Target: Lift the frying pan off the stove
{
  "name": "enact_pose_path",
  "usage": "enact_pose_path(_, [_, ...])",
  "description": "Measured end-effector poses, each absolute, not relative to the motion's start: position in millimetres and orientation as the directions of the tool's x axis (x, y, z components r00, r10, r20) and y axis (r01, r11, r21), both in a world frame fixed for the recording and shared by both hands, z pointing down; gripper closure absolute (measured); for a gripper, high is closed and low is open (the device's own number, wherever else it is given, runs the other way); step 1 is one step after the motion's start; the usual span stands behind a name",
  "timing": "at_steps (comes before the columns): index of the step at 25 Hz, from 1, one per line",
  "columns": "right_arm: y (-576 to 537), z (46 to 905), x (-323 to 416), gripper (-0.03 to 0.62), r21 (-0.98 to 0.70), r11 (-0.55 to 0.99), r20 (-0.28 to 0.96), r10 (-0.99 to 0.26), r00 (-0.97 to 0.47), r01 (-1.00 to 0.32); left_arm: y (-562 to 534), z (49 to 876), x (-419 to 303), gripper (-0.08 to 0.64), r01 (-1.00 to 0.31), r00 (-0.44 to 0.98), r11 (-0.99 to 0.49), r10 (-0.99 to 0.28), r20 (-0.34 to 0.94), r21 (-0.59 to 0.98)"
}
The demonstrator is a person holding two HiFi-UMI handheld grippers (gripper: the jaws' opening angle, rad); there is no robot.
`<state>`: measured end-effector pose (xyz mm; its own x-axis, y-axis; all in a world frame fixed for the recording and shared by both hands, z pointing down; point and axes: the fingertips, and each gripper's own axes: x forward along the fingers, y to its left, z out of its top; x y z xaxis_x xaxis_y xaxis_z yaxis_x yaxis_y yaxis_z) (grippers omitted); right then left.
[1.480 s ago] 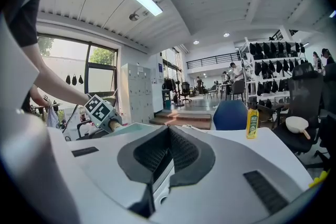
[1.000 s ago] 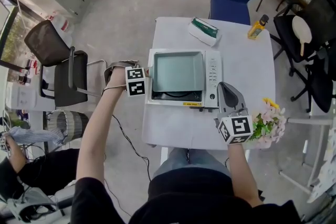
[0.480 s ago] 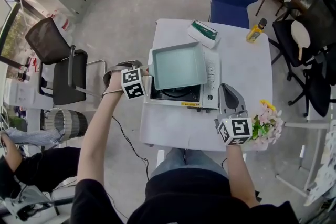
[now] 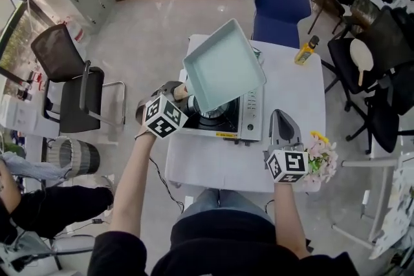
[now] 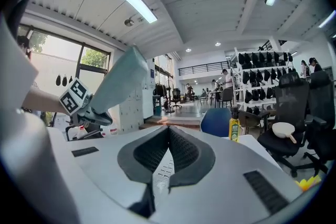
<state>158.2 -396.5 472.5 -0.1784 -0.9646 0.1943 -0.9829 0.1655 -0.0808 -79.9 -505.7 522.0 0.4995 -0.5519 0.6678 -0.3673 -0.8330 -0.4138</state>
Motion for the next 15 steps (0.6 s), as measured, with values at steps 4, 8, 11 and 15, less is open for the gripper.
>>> enact_pose_path(4, [-392.1,463.7,163.3,0.591,-0.074,0.151,0.170,-0.972,-0.162,-0.986,-494.1,485.7,-52.7,0.540,-0.496,0.599,-0.795,-0.605,0.525,-0.350])
enact_pose_path(8, [-387.3,453.1,167.3,0.590,-0.069,0.139,0.143,-0.979,-0.148,-0.988,-482.1,449.2,-34.7,0.540,-0.594,0.642,-0.741,-0.671,0.370,-0.314])
enact_pose_path(11, [-382.1,446.4,171.0,0.590,-0.061,0.130,0.122,-0.983,-0.137,-0.990,-470.6,427.8,-22.9,0.540,-0.653,0.661,-0.711,-0.704,0.262,-0.262])
enact_pose_path(15, [-373.0,438.2,177.2,0.591,-0.046,0.116,0.097,-0.988,-0.120,-0.992,-454.8,410.0,-16.0,0.540,-0.723,0.641,-0.659,-0.752,0.153,-0.206])
